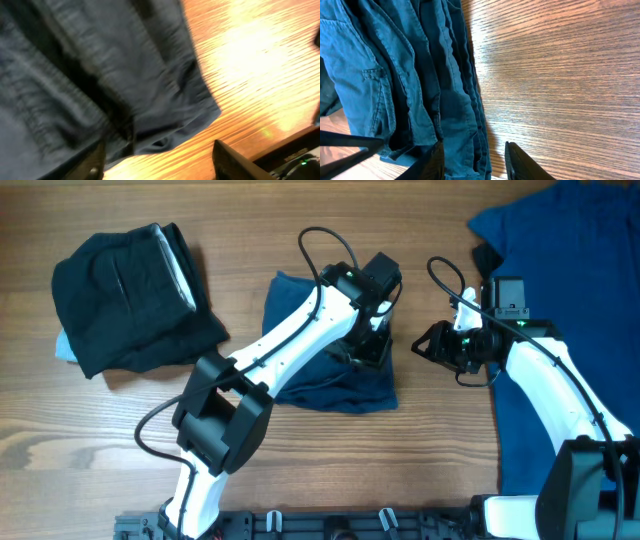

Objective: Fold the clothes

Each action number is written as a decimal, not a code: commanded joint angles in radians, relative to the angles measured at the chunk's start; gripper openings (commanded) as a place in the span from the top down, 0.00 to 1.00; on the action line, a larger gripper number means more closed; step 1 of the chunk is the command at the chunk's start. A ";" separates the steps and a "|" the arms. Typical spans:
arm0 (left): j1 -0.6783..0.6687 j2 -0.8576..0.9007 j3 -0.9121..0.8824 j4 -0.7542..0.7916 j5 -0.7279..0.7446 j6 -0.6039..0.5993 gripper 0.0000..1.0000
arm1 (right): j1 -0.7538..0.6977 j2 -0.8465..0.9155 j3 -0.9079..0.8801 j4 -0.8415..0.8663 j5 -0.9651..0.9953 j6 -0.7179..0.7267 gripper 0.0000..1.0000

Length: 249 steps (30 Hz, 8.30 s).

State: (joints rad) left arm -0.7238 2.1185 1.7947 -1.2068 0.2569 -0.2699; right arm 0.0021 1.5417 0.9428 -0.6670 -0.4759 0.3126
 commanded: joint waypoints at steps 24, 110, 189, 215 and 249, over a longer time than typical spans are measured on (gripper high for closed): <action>0.548 -0.121 0.008 -0.087 -0.037 0.039 0.00 | 0.384 0.185 0.006 0.207 -0.030 -0.320 0.42; 1.293 -0.278 -0.064 0.109 0.336 0.603 0.96 | 0.254 -0.151 0.078 0.119 -0.032 0.267 0.96; 0.453 -0.253 0.248 0.118 0.512 0.280 0.96 | 0.092 -0.175 0.085 0.052 0.259 0.188 0.62; 0.383 -0.149 0.077 -0.072 -0.139 0.306 0.96 | -0.203 -0.258 0.104 -0.056 0.078 0.054 0.62; 0.539 -0.199 0.055 -0.227 -0.022 0.309 0.43 | 0.358 0.291 0.078 0.576 -0.288 0.164 0.14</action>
State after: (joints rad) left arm -0.1829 1.9388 1.8553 -1.4319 0.2150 0.0280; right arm 0.3161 1.7645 1.0203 -0.1898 -0.6891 0.4198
